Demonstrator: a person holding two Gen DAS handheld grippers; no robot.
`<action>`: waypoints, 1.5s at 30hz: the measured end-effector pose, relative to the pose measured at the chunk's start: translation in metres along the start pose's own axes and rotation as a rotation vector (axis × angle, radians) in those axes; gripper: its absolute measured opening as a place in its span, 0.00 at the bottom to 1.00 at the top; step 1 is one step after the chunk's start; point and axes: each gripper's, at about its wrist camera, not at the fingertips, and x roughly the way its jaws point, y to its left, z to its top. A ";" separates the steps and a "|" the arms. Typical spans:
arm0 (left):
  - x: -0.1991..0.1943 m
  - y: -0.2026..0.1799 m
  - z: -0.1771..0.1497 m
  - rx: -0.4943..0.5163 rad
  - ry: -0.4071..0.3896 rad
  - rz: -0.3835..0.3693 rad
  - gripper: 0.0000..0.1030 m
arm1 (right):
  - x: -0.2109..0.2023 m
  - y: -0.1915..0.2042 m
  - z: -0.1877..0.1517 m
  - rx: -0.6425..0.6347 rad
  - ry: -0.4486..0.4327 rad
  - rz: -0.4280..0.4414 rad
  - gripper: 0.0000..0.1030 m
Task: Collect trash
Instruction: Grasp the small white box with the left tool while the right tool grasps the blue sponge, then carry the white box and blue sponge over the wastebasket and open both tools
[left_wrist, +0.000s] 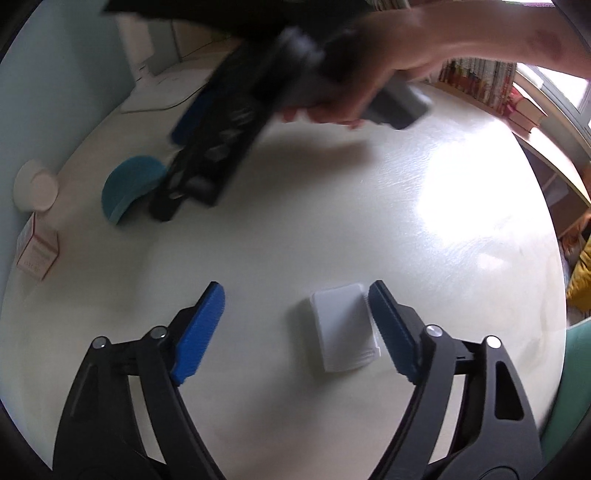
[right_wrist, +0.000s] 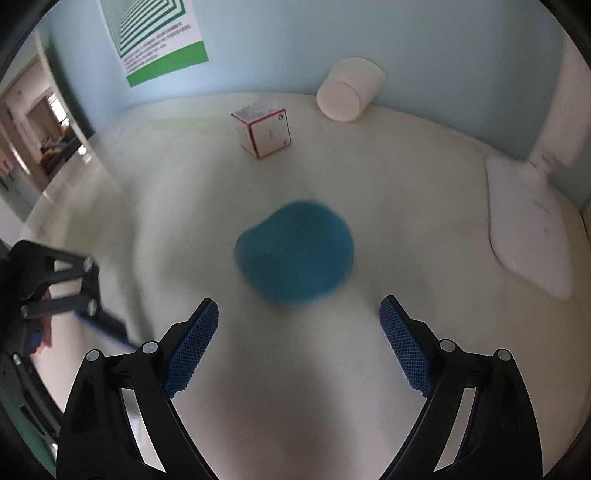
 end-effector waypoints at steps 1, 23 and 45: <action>0.000 0.000 0.001 0.006 -0.004 -0.004 0.69 | 0.002 -0.001 0.003 -0.006 -0.001 -0.001 0.86; -0.018 0.021 -0.002 -0.097 -0.064 0.003 0.65 | 0.010 -0.003 0.017 -0.022 -0.040 -0.012 0.67; -0.010 0.012 -0.009 -0.058 -0.011 -0.018 0.42 | 0.003 -0.003 0.011 0.022 -0.063 0.001 0.65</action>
